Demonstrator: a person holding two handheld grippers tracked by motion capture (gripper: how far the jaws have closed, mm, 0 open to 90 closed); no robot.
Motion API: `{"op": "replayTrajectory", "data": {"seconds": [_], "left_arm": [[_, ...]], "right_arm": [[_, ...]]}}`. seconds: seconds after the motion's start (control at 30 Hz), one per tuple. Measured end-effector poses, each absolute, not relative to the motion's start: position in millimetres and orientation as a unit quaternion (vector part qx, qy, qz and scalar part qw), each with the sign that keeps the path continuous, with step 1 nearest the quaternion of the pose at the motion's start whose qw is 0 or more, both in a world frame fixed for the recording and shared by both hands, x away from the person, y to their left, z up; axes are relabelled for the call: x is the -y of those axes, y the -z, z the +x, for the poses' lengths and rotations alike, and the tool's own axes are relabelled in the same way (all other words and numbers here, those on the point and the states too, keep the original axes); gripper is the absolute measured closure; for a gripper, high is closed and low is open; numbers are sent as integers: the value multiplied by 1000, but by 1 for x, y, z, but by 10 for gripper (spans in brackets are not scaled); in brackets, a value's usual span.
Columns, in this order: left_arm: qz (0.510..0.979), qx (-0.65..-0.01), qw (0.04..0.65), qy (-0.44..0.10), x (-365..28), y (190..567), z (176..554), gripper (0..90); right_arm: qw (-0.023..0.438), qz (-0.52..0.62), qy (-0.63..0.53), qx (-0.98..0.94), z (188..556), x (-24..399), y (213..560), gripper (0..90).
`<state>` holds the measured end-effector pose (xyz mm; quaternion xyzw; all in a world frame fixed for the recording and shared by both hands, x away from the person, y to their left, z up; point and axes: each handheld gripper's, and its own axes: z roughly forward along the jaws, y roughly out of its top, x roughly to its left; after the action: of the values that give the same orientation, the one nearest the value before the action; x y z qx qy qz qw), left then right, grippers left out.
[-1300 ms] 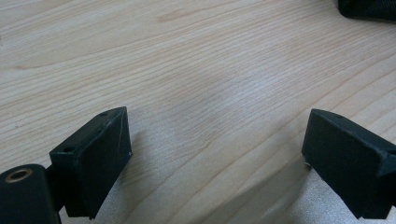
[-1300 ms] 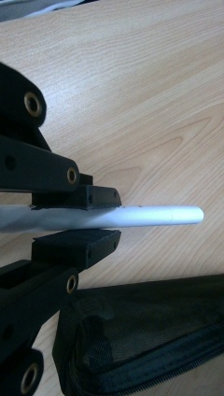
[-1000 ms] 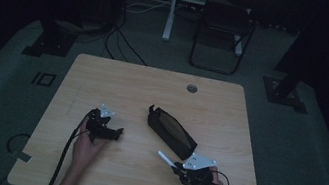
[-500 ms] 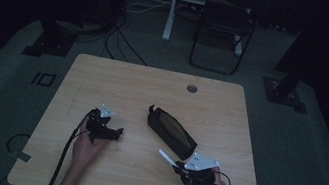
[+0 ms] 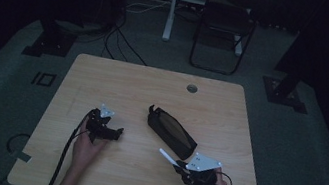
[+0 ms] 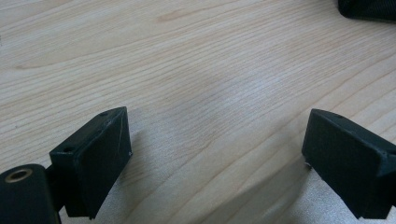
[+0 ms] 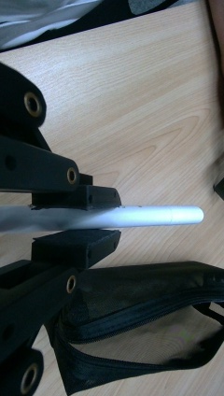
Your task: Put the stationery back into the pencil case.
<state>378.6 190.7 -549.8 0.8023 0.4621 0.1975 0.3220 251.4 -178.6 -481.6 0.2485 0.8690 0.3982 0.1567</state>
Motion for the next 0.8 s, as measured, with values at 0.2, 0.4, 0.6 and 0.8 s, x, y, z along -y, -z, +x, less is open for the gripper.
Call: {"op": "replayTrajectory", "data": {"seconds": [0.2, 0.4, 0.6, 0.8], "left_arm": [[803, -462, 322, -198, -191, 550, 379, 83], [802, -463, 323, -197, -191, 550, 379, 83], [802, -463, 323, -198, -191, 550, 379, 83], [802, -462, 323, -198, -191, 550, 379, 83]], "right_arm": [[160, 248, -400, -868, 250, 179, 478, 789], [163, 246, -400, -868, 249, 178, 475, 790], [166, 244, -400, -868, 248, 178, 471, 789], [165, 247, -406, -864, 248, 180, 466, 790]]}}
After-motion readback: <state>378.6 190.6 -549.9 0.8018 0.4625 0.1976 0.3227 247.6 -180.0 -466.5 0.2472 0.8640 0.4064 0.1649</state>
